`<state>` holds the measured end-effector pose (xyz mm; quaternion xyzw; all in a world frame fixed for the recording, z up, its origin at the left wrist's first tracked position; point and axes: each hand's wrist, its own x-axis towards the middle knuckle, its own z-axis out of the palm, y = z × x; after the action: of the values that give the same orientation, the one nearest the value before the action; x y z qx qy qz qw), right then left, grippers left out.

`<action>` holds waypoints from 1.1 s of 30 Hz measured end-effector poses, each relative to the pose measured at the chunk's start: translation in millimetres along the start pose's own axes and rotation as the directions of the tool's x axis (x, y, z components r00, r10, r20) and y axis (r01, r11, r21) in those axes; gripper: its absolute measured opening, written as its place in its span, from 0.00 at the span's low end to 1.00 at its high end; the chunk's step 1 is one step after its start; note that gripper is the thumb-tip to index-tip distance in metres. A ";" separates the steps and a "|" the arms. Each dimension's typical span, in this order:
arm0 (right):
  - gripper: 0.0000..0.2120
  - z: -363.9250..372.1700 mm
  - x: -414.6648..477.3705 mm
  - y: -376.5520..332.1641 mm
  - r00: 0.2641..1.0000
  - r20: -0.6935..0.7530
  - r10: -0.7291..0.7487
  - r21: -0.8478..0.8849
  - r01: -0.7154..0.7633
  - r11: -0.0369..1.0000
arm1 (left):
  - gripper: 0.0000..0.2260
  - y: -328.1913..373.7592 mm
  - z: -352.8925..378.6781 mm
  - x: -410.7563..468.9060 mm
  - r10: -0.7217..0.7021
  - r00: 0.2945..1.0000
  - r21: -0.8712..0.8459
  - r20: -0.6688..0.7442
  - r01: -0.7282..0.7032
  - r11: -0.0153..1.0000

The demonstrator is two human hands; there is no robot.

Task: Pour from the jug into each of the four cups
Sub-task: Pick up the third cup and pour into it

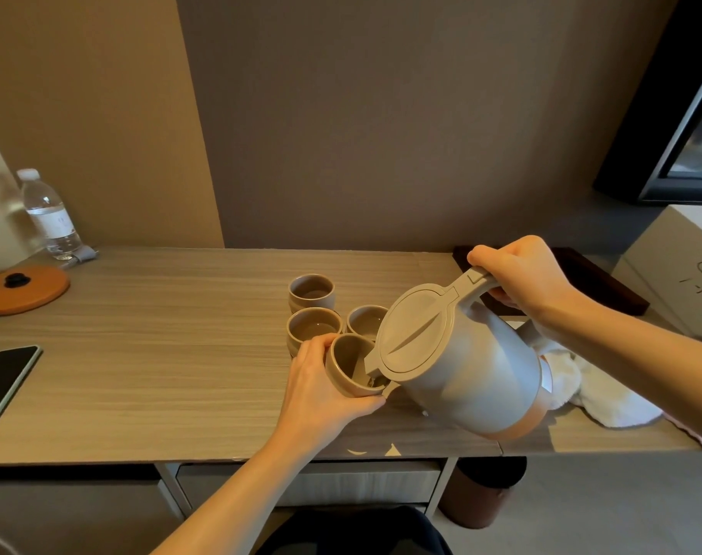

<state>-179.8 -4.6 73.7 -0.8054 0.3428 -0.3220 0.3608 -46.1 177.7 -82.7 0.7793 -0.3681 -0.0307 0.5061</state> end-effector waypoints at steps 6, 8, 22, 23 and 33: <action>0.17 1.2 1.2 -0.4 1.000 0.000 -0.006 -0.009 0.006 1.000 | 0.41 -2.8 2.1 -0.1 -0.003 1.000 0.006 0.000 0.003 1.000; 0.18 1.8 1.0 -0.5 1.000 0.002 -0.009 -0.014 0.009 1.000 | 0.41 -3.8 2.6 0.4 -0.006 1.000 0.002 -0.003 0.006 1.000; 0.18 2.9 1.4 0.5 1.000 0.015 -0.018 -0.029 0.018 0.999 | 0.42 -6.7 4.4 0.8 -0.046 0.999 -0.020 0.022 0.046 0.999; 0.18 3.2 1.3 0.2 1.000 0.018 -0.019 -0.033 0.020 0.999 | 0.41 -6.5 4.7 0.6 -0.050 0.998 -0.025 0.024 0.051 0.998; 0.19 4.8 2.8 -3.6 0.998 0.026 -0.061 -0.067 0.062 0.996 | 0.41 -9.5 6.3 -0.9 -0.075 0.997 -0.071 0.035 0.077 0.995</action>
<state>-173.5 -3.2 74.8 -0.8310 0.3243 -0.3117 0.3272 -44.3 175.5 -93.8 0.7733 -0.3451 -0.0758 0.5264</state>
